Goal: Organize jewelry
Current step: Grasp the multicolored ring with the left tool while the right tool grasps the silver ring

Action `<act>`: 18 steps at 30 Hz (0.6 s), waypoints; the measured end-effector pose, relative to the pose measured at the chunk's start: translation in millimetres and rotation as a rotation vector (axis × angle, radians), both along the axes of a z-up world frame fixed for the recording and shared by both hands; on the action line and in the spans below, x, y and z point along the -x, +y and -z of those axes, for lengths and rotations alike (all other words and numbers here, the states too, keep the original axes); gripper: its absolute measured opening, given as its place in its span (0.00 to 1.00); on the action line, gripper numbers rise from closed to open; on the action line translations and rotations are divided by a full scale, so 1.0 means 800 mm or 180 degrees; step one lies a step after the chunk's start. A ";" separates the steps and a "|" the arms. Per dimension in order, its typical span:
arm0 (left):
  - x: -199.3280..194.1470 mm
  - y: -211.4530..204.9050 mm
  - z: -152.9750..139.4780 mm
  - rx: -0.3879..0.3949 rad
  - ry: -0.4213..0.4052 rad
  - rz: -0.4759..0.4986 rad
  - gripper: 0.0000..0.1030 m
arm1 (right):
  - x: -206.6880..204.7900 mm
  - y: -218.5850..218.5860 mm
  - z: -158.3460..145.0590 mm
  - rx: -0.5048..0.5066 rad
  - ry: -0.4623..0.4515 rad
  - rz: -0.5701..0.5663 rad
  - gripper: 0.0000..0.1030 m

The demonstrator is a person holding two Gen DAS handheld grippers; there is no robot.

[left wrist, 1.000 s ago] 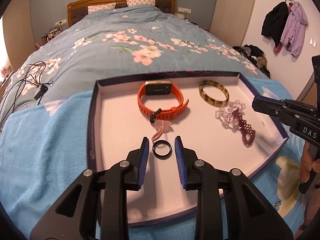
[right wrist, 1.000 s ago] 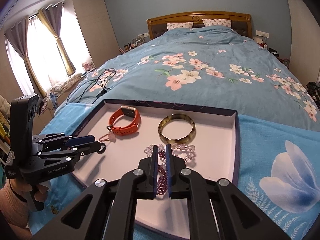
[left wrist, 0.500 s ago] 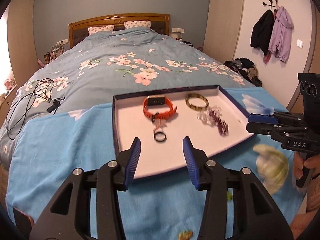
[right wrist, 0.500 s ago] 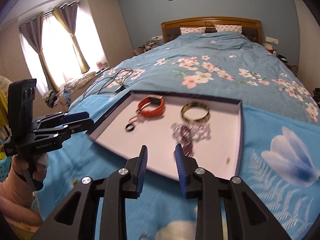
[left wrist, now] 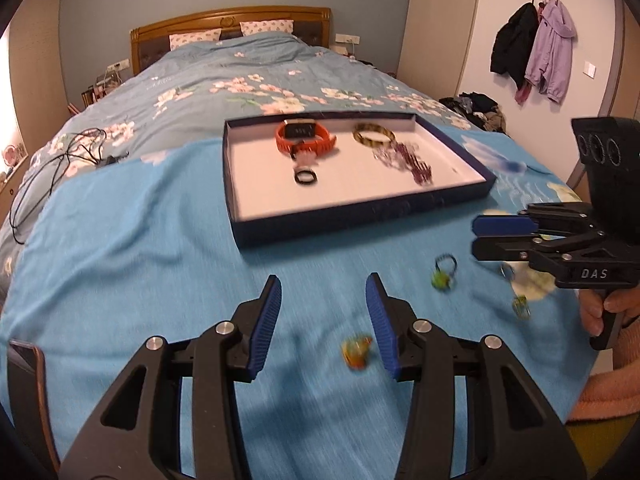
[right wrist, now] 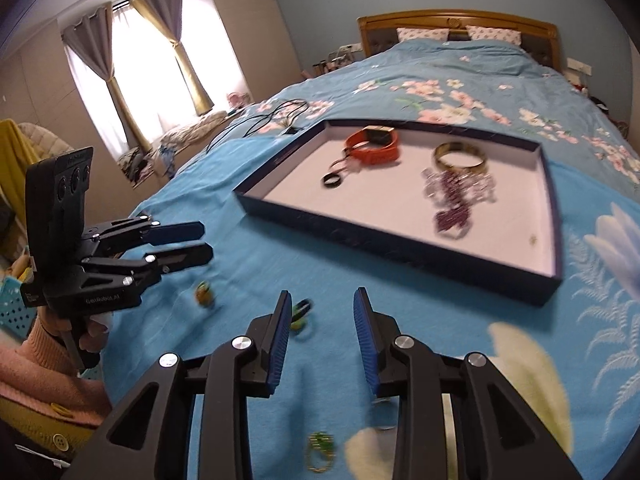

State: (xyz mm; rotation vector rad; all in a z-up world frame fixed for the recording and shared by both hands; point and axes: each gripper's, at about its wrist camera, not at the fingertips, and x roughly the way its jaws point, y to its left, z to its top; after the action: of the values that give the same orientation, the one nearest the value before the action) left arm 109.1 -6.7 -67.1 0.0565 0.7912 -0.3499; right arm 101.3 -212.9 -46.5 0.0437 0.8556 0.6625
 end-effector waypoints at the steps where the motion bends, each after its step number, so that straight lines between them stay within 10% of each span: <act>1: 0.003 0.001 0.002 -0.0002 0.0007 0.0002 0.42 | 0.001 0.003 0.001 -0.0004 0.0011 -0.0016 0.29; 18: 0.024 -0.005 0.016 -0.0048 0.0132 0.0127 0.42 | -0.007 0.023 0.020 -0.0055 0.0252 0.0040 0.14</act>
State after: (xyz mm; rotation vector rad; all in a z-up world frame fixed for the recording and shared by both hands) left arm 89.8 -10.8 -80.2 0.0794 0.8346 -0.3839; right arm 106.6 -194.8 -62.8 0.0913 0.9250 0.6599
